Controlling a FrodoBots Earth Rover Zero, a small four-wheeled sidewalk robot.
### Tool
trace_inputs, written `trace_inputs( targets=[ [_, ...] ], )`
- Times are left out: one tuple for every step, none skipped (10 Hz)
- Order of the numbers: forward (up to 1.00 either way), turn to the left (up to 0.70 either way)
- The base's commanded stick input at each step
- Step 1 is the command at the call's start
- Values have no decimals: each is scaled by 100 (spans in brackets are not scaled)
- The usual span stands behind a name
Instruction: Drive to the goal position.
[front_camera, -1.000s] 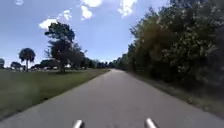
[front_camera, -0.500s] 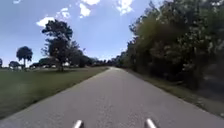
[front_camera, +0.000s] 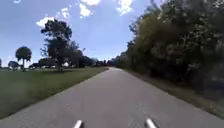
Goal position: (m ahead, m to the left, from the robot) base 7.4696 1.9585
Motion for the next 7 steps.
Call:
trace_inputs(
  targets=[
    [50,0],
    [50,0],
    [50,0],
    [50,0],
    [50,0],
    [50,0],
    [50,0]
  ],
)
